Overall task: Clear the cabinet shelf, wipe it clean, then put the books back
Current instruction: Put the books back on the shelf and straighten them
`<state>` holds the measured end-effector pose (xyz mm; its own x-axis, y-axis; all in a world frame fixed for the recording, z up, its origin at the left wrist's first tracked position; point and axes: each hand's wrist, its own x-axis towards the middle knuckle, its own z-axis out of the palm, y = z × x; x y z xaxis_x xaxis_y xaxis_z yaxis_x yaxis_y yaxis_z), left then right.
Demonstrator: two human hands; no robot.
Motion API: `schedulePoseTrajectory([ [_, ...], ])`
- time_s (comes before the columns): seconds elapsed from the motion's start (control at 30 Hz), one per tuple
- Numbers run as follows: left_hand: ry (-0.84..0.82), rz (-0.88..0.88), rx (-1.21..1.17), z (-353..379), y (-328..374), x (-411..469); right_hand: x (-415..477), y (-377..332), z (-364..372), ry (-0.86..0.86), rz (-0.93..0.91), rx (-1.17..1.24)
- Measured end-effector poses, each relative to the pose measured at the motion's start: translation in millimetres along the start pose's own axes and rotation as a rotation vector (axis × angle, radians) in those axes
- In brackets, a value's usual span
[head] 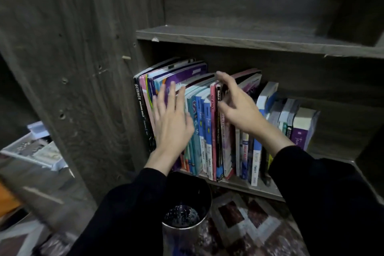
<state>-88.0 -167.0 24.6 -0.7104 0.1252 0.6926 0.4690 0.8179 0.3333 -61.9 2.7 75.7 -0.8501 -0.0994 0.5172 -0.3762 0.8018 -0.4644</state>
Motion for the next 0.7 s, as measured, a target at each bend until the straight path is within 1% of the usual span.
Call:
schedulePoseTrajectory([
  [0.03, -0.005, 0.026, -0.061, -3, 11, 4, 0, 1, -6, -0.001, 0.003, 0.008],
  [0.07, -0.046, 0.039, -0.137, -5, 21, 8, 0, 3, -9, -0.005, 0.003, -0.001],
  [0.13, -0.176, 0.04, -0.29, -9, 37, 18, -2, 9, -10, -0.005, 0.004, -0.02],
  [0.17, -0.229, 0.058, -0.323, -9, 42, 22, -3, 12, -9, 0.005, 0.005, -0.022],
  [0.27, -0.273, 0.149, -0.265, -6, 49, 31, -6, 18, -3, 0.001, -0.018, -0.013],
  [0.33, -0.263, 0.132, -0.231, -7, 49, 33, -7, 20, 0, -0.041, -0.039, -0.014],
  [0.43, -0.226, 0.133, -0.16, -12, 45, 30, -8, 23, 3, -0.053, -0.053, -0.077],
  [0.53, -0.129, 0.148, -0.145, -18, 42, 15, -10, 23, 4, -0.052, -0.051, -0.121],
  [0.63, -0.009, 0.152, -0.215, -16, 43, -5, -12, 21, 0, -0.066, -0.06, -0.128],
  [0.7, -0.025, 0.086, -0.343, -12, 45, -10, -13, 20, -2, -0.087, -0.055, -0.142],
])
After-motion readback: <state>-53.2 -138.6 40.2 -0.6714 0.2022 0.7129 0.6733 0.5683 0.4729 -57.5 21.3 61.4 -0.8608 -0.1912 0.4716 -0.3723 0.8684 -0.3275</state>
